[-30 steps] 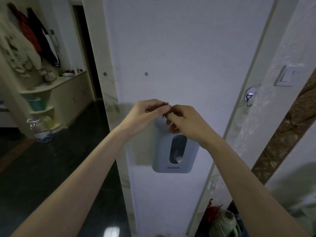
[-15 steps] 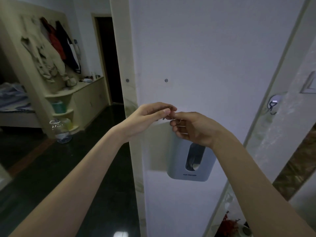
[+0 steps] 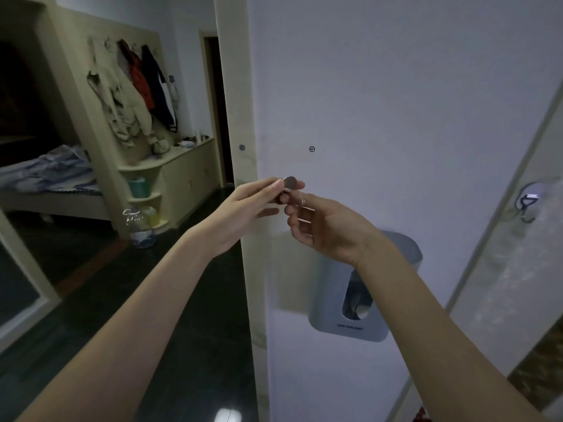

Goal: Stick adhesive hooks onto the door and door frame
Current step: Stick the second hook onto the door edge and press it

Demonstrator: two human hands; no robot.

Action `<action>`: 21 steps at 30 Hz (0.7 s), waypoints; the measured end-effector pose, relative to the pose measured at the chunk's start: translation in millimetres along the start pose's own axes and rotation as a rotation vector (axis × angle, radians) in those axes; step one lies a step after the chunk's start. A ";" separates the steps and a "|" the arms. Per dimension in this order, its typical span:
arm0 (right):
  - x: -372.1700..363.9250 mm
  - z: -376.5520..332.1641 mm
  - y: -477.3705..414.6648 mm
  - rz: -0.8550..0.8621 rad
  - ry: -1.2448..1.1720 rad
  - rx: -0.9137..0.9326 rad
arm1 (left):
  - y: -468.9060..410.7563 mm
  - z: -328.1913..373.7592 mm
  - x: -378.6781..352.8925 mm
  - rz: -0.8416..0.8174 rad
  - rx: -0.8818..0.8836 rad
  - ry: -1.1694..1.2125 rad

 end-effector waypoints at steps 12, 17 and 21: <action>-38.5 5.9 -59.0 0.339 0.099 0.146 | -11.5 -34.4 67.1 0.654 0.072 -0.003; -47.0 3.4 -80.3 0.417 0.125 0.153 | -26.6 -43.2 82.3 0.680 0.096 -0.018; -47.5 3.2 -87.4 0.452 0.131 0.176 | -33.8 -50.7 88.1 0.665 0.078 -0.029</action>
Point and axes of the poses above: each hand's wrist, its own y-axis away from the middle knuckle, its own x-axis out of the back of the hand, z = x × y, the point moved 7 cm from there along -y, towards the middle knuckle, and after that the axes turned 7 degrees about z, right-handed, at the moved point
